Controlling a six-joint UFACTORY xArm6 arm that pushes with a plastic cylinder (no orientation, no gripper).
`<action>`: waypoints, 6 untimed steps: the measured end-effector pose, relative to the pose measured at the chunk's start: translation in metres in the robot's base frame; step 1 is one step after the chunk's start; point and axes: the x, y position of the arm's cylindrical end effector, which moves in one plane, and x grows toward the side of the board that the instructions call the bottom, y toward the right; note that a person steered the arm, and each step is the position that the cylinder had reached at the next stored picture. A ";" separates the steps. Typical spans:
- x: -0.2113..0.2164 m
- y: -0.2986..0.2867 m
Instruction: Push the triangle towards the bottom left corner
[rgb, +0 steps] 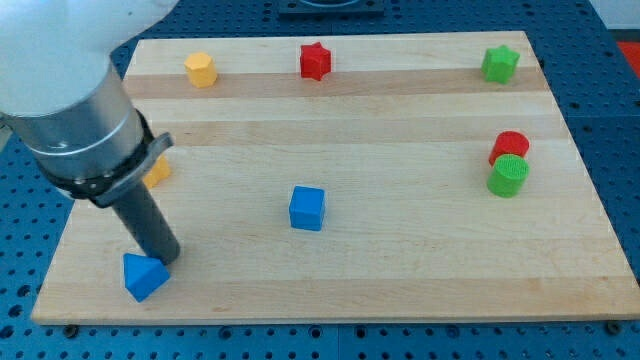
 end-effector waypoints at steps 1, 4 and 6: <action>0.002 0.035; 0.022 0.023; 0.021 0.008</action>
